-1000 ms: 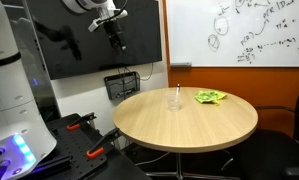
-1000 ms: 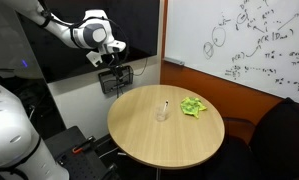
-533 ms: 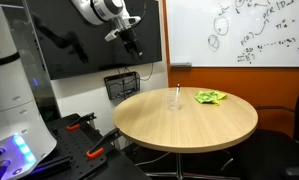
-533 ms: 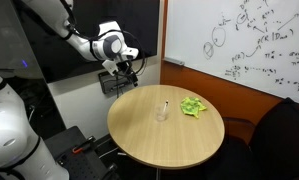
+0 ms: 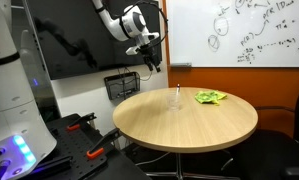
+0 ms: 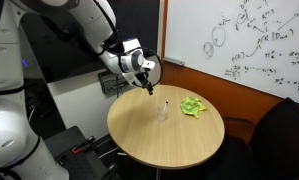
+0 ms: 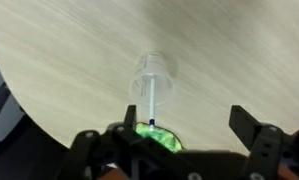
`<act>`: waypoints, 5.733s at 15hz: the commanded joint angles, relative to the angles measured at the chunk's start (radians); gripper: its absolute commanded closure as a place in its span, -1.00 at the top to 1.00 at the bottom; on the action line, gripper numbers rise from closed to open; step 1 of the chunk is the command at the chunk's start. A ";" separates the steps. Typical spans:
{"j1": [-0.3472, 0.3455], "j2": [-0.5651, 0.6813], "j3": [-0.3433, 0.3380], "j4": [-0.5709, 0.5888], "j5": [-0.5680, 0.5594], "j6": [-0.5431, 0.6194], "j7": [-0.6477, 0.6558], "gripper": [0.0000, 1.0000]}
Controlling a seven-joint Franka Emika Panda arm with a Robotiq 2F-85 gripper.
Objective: Pick up the pen from the cup and put it on the table.
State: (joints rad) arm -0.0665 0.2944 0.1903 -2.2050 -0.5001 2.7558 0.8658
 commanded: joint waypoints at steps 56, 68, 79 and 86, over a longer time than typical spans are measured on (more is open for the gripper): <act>0.377 0.552 -0.459 0.429 0.444 0.172 -0.327 -1.00; 0.373 0.569 -0.475 0.442 0.475 0.161 -0.326 -0.21; 0.367 0.582 -0.485 0.459 0.474 0.167 -0.327 -0.91; 0.386 0.533 -0.491 0.408 0.473 0.177 -0.321 -0.94</act>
State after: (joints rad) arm 0.2987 0.8679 -0.2879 -1.7495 -0.0538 2.9088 0.5710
